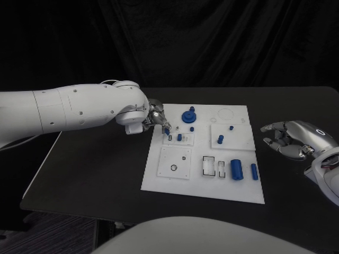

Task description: Assemble the parts on the task board

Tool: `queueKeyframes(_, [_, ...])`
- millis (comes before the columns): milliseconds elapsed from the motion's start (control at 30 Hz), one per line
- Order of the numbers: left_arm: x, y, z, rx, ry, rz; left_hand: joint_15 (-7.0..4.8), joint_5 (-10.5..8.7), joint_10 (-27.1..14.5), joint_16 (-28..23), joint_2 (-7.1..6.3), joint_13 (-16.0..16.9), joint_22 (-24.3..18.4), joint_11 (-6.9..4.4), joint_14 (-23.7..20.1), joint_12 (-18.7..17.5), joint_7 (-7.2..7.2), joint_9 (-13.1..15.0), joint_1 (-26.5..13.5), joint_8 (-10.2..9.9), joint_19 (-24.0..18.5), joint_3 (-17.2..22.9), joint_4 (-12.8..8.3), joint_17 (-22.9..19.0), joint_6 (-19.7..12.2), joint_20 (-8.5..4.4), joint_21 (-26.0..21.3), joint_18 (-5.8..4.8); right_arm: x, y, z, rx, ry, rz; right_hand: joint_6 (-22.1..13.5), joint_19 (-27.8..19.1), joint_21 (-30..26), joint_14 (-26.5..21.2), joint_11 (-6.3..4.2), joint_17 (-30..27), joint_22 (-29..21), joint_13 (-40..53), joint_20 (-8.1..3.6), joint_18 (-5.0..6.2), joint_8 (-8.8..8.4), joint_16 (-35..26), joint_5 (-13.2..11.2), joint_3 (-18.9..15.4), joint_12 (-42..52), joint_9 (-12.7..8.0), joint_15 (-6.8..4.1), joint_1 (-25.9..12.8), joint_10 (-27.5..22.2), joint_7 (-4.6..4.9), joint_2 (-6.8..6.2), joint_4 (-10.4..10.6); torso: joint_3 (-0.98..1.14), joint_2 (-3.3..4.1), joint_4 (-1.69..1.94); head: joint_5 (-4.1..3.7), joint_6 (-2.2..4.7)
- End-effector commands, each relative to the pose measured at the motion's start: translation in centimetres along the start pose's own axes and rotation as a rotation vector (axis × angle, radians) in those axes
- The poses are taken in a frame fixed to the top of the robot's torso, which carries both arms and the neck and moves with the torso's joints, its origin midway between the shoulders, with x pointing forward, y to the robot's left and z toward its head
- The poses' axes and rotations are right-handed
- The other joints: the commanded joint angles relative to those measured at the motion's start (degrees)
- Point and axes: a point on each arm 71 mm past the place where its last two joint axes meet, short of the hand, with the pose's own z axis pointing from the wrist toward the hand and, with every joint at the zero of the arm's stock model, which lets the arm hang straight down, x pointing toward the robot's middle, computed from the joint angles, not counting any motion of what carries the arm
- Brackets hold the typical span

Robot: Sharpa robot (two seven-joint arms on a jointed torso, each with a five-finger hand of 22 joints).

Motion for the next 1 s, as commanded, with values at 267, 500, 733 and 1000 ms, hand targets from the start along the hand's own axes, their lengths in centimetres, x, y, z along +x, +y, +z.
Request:
queueKeyframes(267, [1.3, 0.6, -1.2, 0.209, -0.352, -0.003, -0.37, 0.12, 5.96, -0.29, -0.2, 15.08, 9.23, -0.6, 6.16, 0.21, -0.59, 0.25, -1.89, 0.62, 0.59, 4.54, -3.16, 15.09, 0.08, 0.0, 1.17, 0.48, -0.1, -0.2, -0.3, 0.011, -0.02, 0.002, 0.35, -0.48, -0.39, -0.63, -0.01, -0.19, 3.94, -0.17, -0.14, 1.1, 0.28, -0.52, 0.26, 0.46, -0.42, -0.15, -0.05, -0.2, -0.48, 0.06, -0.42, -0.22, 0.02, -0.01, 0.0, -0.46, -0.01])
queueKeyframes(500, [2.7, 1.3, -1.1, 0.274, -0.443, 0.002, -0.6, 2.83, 5.96, -0.29, -0.58, 15.08, 9.28, -0.81, 6.16, 0.21, -0.75, 0.36, -2.4, 0.92, 0.83, 4.91, -3.15, 15.09, 0.24, -0.23, 1.39, 0.44, -0.2, -0.3, -0.4, 0.011, -0.025, 0.004, 0.36, -0.5, -0.42, -0.68, -0.01, -0.26, 3.94, -0.24, -0.13, 1.1, 0.27, -0.58, 0.28, 0.49, -0.47, -0.17, -0.05, -0.18, -0.56, 0.06, -0.44, -0.25, 0.05, -0.05, -0.02, -0.54, -0.01])
queueKeyframes(733, [3.8, 2.1, -0.4, 0.269, -0.443, 0.004, -0.61, 3.09, 5.96, -0.29, -0.61, 15.08, 9.26, -0.78, 6.16, 0.21, -0.71, 0.35, -3.05, 0.94, 0.82, 4.79, -2.86, 15.09, 0.16, -0.26, 1.35, 0.45, -0.2, -0.2, -0.4, 0.009, -0.027, 0.004, 0.36, -0.5, -0.42, -0.68, -0.01, -0.26, 3.94, -0.24, -0.13, 1.1, 0.27, -0.58, 0.28, 0.49, -0.47, -0.17, -0.05, -0.18, -0.56, 0.06, -0.44, -0.25, 0.01, -0.04, -0.05, -0.54, -0.01])
queueKeyframes(1000, [4.6, 2.7, 0.2, 0.231, -0.395, -0.017, -0.65, 2.21, 5.96, -0.29, -0.36, 15.08, 9.27, -0.84, 6.16, 0.21, -0.8, 0.37, -3.12, 1.03, 0.88, 4.76, -2.62, 15.09, 0.21, -0.3, 1.42, 0.43, -0.2, -0.3, -0.5, 0.011, -0.024, 0.004, 0.36, -0.5, -0.42, -0.68, -0.01, -0.26, 3.94, -0.24, -0.13, 1.1, 0.27, -0.58, 0.28, 0.49, -0.47, -0.17, -0.05, -0.18, -0.56, 0.06, -0.44, -0.25, 0.01, -0.01, -0.01, -0.64, -0.01])
